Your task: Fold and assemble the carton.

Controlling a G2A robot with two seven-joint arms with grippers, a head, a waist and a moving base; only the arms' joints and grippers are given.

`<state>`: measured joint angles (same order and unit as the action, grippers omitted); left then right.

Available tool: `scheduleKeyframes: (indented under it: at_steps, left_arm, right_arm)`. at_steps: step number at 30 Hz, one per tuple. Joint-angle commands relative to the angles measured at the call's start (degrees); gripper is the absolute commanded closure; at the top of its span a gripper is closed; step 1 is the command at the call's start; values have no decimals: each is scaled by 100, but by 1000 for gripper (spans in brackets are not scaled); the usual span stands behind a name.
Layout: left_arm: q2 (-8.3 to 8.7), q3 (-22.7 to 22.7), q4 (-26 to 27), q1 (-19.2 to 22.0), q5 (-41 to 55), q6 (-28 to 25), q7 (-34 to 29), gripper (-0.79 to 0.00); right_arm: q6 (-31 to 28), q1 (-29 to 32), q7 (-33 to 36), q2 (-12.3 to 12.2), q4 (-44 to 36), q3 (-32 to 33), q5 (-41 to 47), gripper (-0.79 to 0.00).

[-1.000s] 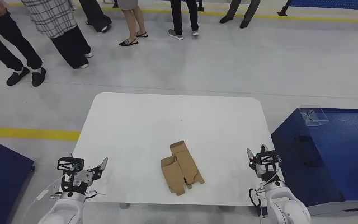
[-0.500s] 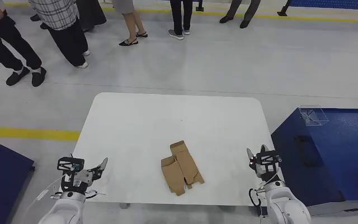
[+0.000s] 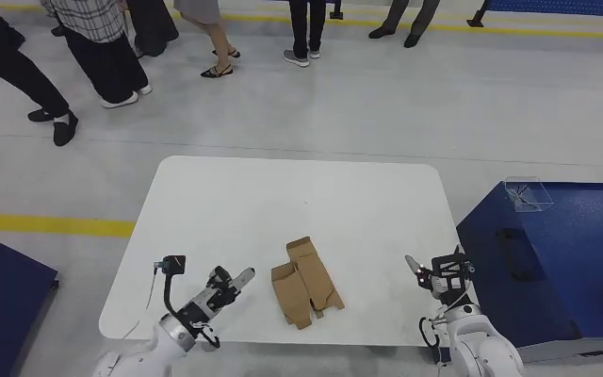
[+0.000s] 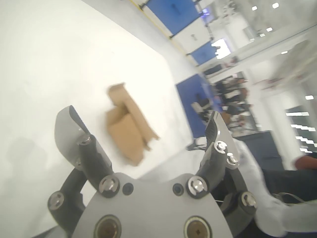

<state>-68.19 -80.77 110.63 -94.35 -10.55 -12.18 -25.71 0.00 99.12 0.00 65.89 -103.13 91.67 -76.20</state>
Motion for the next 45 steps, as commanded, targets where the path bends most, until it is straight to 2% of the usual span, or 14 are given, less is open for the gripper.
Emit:
scheduleKeyframes:
  at_steps: [1, 4, 6, 10, 21, 23, 25, 26, 27, 29, 31, 37, 41, 45]
  left_arm:
    - [-31, 334, -333, 239, 406, 54, -200, -785]
    - [-79, 744, -981, 796, 732, 397, -678, -785]
    - [-103, 985, -1375, 1137, 499, 588, -832, -785]
    - [-151, 1321, -1920, 1600, 482, 814, -1145, -785]
    - [-171, 1619, -2562, 1942, 179, 907, -1326, -785]
    - [-190, 1690, -2675, 2016, 237, 852, -1311, -739]
    - [-217, 1786, -2831, 2110, 332, 750, -1324, -628]
    - [-232, 1828, -2962, 2187, 386, 702, -1356, -449]
    - [-248, 1863, -3124, 2283, 399, 709, -1325, -369]
    - [-291, 1971, -3367, 2445, 523, 669, -1324, -283]
    - [-324, 2027, -3601, 2612, 645, 592, -1336, 0]
    - [-392, 2108, -3963, 2840, 875, 301, -1145, 0]
    - [-385, 1995, -3789, 2791, 1261, -67, -1266, 0]
    - [-332, 1782, -3285, 2635, 1388, -332, -1280, 0]
  right_arm:
    - [0, 0, 0, 0, 0, 0, 0, -785]
    - [0, 0, 0, 0, 0, 0, 0, -785]
    - [0, 0, 0, 0, 0, 0, 0, -785]
    - [0, 0, 0, 0, 0, 0, 0, -785]
    - [0, 0, 0, 0, 0, 0, 0, -785]
    - [0, 0, 0, 0, 0, 0, 0, -785]
    - [0, 0, 0, 0, 0, 0, 0, -785]
    - [0, 0, 0, 0, 0, 0, 0, -785]
    - [0, 0, 0, 0, 0, 0, 0, -785]
    - [0, 0, 0, 0, 0, 0, 0, -785]
    - [0, 0, 0, 0, 0, 0, 0, -785]
    - [0, 0, 0, 0, 0, 0, 0, -785]
    - [0, 0, 0, 0, 0, 0, 0, -785]
    - [0, 0, 0, 0, 0, 0, 0, -785]
